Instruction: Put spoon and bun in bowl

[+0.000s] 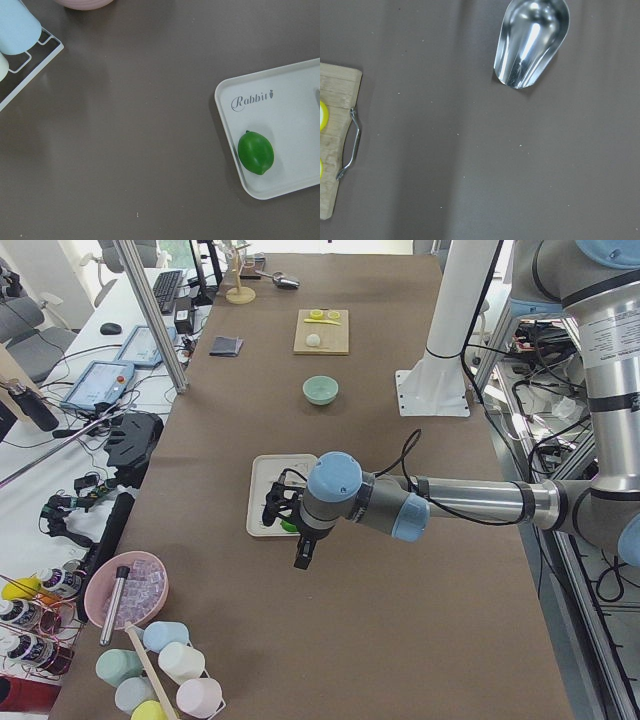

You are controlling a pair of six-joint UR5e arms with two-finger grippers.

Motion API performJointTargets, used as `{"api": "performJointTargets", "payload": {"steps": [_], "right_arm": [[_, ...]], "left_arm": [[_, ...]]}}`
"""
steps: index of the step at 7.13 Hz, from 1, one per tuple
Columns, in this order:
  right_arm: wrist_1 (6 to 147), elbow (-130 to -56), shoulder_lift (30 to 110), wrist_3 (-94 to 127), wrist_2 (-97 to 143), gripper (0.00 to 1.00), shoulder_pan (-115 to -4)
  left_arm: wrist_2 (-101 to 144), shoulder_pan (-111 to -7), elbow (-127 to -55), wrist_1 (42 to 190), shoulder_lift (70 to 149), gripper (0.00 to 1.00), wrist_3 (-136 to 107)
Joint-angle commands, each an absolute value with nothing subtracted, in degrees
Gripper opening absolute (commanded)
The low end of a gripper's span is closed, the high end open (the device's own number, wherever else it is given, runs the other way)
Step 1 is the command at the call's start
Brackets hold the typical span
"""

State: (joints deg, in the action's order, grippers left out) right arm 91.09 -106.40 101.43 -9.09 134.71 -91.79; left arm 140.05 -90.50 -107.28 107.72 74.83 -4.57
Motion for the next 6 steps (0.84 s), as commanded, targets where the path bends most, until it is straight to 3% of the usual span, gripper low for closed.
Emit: {"api": "performJointTargets", "payload": {"steps": [1, 3, 6], "right_arm": [[91.1, -106.6, 101.4, -9.1, 134.7, 1.00, -91.0], [91.1, -106.7, 101.1, -8.7, 135.4, 1.00, -90.8], [82.8, -108.5, 96.7, 12.7, 138.9, 1.00, -81.3]], "left_arm": [[140.1, -90.6, -107.6, 107.7, 74.9, 0.98, -4.6], [140.1, -90.4, -107.6, 107.7, 75.1, 0.98, -4.7], [140.8, -90.0, -108.1, 108.3, 77.7, 0.96, -8.8]]}}
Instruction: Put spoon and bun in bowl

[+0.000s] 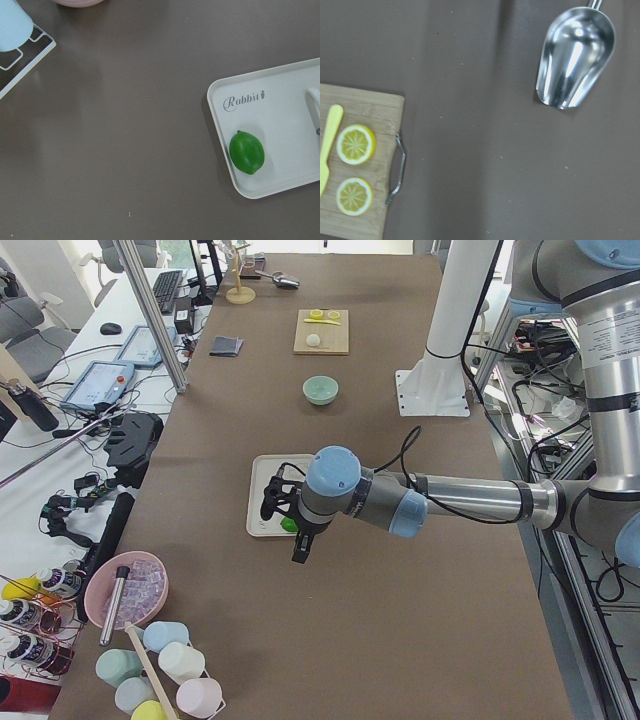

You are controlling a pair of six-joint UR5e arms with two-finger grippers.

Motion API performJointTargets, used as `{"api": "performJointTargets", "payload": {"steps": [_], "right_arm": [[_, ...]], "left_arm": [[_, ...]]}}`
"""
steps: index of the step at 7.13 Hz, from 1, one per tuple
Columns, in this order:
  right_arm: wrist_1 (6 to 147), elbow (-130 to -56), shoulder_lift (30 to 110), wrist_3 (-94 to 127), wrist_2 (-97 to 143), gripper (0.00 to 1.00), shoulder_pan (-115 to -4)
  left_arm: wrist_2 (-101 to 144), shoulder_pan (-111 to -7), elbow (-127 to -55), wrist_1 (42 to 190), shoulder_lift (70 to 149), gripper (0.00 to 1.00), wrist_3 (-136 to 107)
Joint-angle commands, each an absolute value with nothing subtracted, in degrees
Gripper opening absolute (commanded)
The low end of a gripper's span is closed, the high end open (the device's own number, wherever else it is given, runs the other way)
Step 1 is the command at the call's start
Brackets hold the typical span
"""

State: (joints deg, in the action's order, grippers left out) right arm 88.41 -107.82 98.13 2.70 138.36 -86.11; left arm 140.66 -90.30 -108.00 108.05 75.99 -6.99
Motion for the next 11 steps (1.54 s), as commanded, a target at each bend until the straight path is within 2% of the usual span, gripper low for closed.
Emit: {"api": "performJointTargets", "payload": {"steps": [1, 2, 4, 6, 11], "right_arm": [[74.7, -108.6, 94.9, 27.1, 138.5, 1.00, -74.6], [68.5, -108.6, 91.2, 42.7, 136.9, 1.00, -68.1], [68.1, -110.5, 84.2, 58.9, 128.5, 1.00, -56.7], [69.3, -110.6, 81.9, 60.2, 124.2, 1.00, -50.3], [74.5, -110.0, 79.3, 60.2, 121.2, 0.99, -45.4]], "left_arm": [[140.7, -87.0, -108.5, 108.2, 80.1, 0.96, -12.1], [140.7, -83.9, -108.5, 108.3, 82.3, 0.96, -16.8], [134.3, -73.9, -107.4, 107.8, 89.9, 0.96, -32.9], [129.4, -65.5, -103.7, 107.8, 96.0, 0.95, -41.0], [127.1, -55.3, -91.9, 107.9, 105.9, 0.77, -43.1]]}}
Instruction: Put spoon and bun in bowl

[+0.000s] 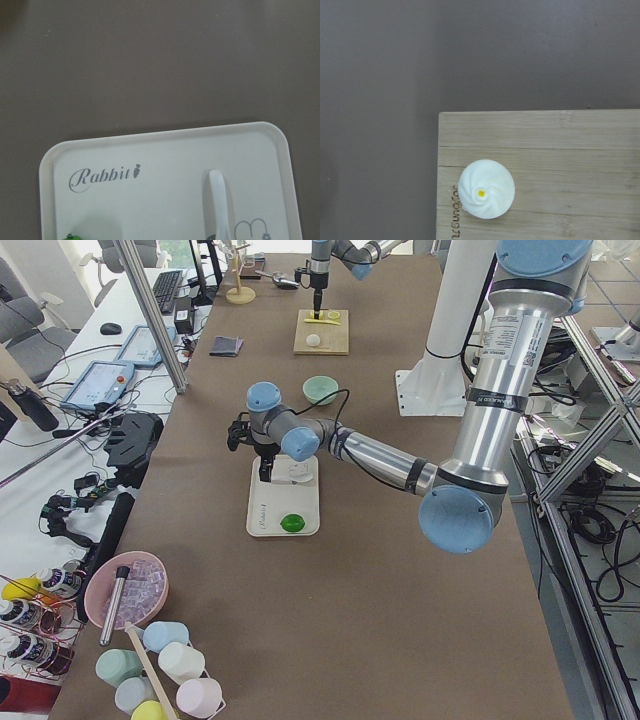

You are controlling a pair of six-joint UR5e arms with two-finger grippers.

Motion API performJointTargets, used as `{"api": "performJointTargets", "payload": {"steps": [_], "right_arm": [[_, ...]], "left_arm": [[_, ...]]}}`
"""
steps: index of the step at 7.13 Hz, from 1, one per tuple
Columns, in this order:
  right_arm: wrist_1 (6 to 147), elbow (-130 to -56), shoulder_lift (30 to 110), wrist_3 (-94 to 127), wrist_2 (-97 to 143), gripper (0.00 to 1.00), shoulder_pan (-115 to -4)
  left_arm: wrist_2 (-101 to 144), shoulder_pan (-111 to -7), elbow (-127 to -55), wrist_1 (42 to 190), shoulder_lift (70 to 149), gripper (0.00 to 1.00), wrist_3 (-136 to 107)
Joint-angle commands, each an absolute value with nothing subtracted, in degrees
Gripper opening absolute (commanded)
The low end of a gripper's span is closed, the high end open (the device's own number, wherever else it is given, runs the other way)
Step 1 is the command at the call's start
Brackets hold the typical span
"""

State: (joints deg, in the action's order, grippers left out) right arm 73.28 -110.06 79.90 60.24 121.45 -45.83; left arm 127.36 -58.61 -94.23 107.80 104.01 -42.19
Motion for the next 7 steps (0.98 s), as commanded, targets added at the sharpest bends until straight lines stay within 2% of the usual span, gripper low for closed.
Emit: {"api": "performJointTargets", "payload": {"steps": [1, 4, 7], "right_arm": [[74.6, -109.5, 79.4, 60.2, 121.1, 0.99, -45.1], [74.5, -109.1, 79.3, 60.2, 121.1, 0.99, -44.9], [74.5, -109.2, 79.3, 60.2, 121.1, 0.99, -44.9]], "left_arm": [[124.9, -53.8, -91.7, 108.0, 106.5, 0.73, -43.3], [123.1, -50.9, -88.7, 108.5, 106.6, 0.59, -43.0], [122.3, -49.5, -86.9, 108.7, 108.1, 0.56, -43.2]]}}
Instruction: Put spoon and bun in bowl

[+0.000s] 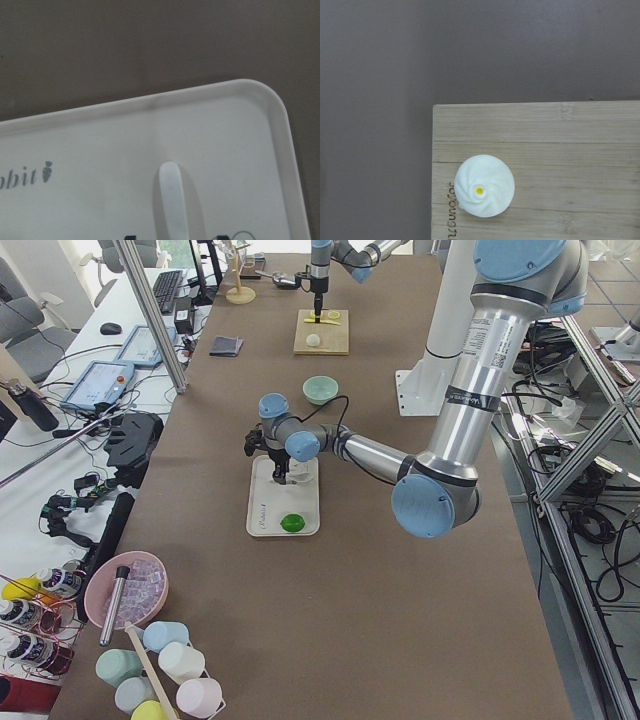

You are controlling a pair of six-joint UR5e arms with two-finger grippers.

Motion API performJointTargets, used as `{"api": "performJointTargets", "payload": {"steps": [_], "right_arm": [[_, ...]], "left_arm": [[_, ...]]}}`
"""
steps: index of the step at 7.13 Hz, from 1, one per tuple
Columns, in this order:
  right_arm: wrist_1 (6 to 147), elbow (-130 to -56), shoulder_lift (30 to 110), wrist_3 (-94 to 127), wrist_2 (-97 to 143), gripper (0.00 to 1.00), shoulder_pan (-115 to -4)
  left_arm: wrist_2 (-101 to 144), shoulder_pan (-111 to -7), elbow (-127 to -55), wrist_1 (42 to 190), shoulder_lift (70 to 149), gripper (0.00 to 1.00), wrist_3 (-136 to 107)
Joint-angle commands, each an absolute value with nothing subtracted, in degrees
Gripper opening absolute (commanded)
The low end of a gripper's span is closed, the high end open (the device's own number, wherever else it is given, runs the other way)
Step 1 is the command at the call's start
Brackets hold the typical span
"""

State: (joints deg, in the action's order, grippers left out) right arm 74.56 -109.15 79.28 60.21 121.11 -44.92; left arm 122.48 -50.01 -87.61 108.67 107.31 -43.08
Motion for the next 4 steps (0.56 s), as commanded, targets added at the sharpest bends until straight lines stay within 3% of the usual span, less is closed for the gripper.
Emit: {"api": "performJointTargets", "payload": {"steps": [1, 2, 3, 4], "right_arm": [[74.5, -109.2, 79.3, 60.2, 121.1, 0.99, -44.9], [74.5, -109.3, 79.3, 60.2, 121.1, 0.99, -44.9], [74.5, -109.3, 79.3, 60.2, 121.2, 0.99, -45.0], [74.4, -109.4, 79.3, 60.2, 121.2, 0.99, -45.0]], "left_arm": [[122.3, -49.4, -86.7, 108.7, 108.2, 0.52, -43.1], [122.3, -49.3, -86.2, 108.7, 108.1, 0.30, -42.8], [122.3, -49.3, -86.2, 108.6, 108.2, 0.00, -42.5], [121.9, -49.3, -86.8, 108.5, 108.2, 0.00, -42.2]]}}
